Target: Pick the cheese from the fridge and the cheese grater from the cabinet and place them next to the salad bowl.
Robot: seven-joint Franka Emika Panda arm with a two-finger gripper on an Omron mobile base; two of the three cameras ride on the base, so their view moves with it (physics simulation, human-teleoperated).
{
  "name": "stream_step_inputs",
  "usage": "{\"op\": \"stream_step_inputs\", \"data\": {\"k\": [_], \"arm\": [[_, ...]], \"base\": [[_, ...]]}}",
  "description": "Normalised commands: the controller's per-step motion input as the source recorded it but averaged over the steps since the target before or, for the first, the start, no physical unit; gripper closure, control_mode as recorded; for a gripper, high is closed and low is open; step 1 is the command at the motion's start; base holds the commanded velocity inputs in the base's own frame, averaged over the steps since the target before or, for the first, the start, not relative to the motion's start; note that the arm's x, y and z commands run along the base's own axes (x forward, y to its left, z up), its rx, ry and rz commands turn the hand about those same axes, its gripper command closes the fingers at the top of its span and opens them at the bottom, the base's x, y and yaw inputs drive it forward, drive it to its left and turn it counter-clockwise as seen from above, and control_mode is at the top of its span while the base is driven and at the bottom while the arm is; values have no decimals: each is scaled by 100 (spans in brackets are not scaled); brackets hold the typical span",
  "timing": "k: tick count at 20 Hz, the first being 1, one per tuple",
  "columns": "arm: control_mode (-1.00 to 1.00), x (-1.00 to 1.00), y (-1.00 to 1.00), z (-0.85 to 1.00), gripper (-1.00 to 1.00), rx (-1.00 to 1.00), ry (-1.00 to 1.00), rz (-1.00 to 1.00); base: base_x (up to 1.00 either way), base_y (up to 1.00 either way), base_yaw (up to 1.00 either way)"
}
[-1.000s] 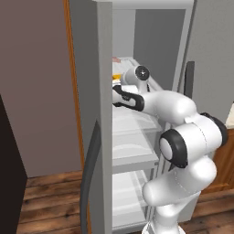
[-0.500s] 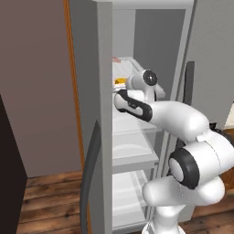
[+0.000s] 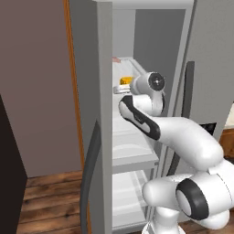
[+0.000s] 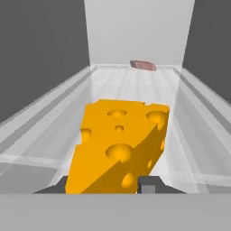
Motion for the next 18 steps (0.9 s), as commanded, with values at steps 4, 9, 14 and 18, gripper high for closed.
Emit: {"op": "stream_step_inputs", "data": {"k": [4,9,14,18], "arm": [[-100,-74,0,92,100,0,0,-5],[-100,-94,0,55,100,0,2,-3],[-100,-100,-11,0,100,3,0,-1],[-100,-100,-23,40,100,7,0,0]], "base": [[0,0,0],[0,0,0],[0,0,0],[0,0,0]]}}
